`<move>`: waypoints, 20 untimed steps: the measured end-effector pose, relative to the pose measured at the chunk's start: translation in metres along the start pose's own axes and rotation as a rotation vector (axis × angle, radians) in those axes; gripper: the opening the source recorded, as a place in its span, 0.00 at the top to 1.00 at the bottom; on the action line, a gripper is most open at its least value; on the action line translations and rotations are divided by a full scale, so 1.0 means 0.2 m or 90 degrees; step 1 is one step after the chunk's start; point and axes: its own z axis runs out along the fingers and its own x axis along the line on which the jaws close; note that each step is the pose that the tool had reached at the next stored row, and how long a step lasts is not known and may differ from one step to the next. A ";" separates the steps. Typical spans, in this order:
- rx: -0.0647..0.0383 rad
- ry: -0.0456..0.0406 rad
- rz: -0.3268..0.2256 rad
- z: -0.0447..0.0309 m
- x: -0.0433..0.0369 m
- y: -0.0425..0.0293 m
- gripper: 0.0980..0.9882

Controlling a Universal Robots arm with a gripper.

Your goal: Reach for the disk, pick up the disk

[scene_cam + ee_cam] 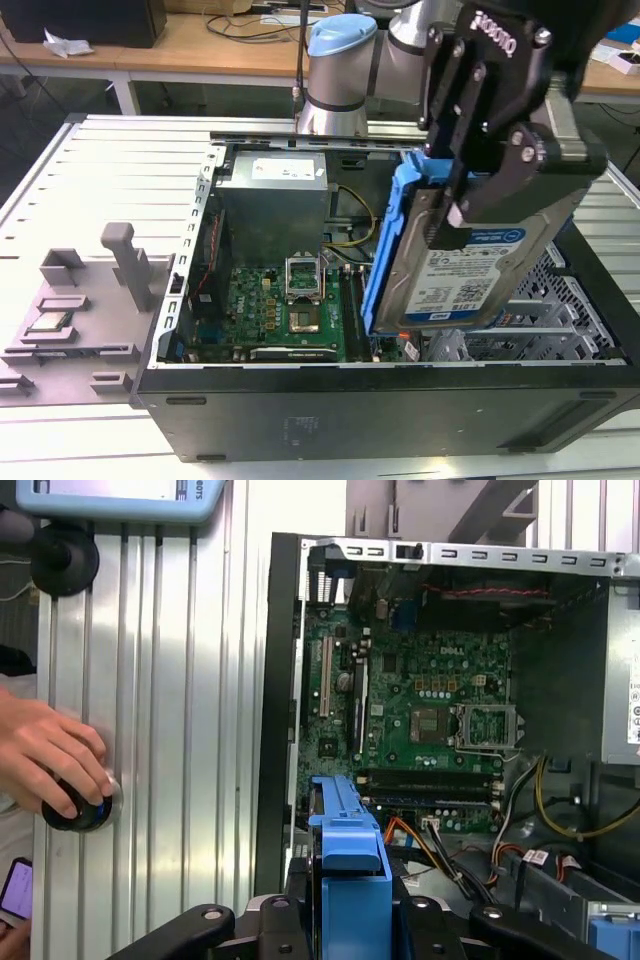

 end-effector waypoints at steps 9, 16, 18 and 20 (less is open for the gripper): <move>-0.002 0.0000 0.000 -0.005 0.005 -0.185 0.70; -0.003 -0.0001 0.000 -0.008 0.008 -0.320 0.70; -0.003 -0.0001 0.000 -0.009 0.009 -0.350 0.70; -0.003 -0.0001 0.000 -0.010 0.009 -0.372 0.70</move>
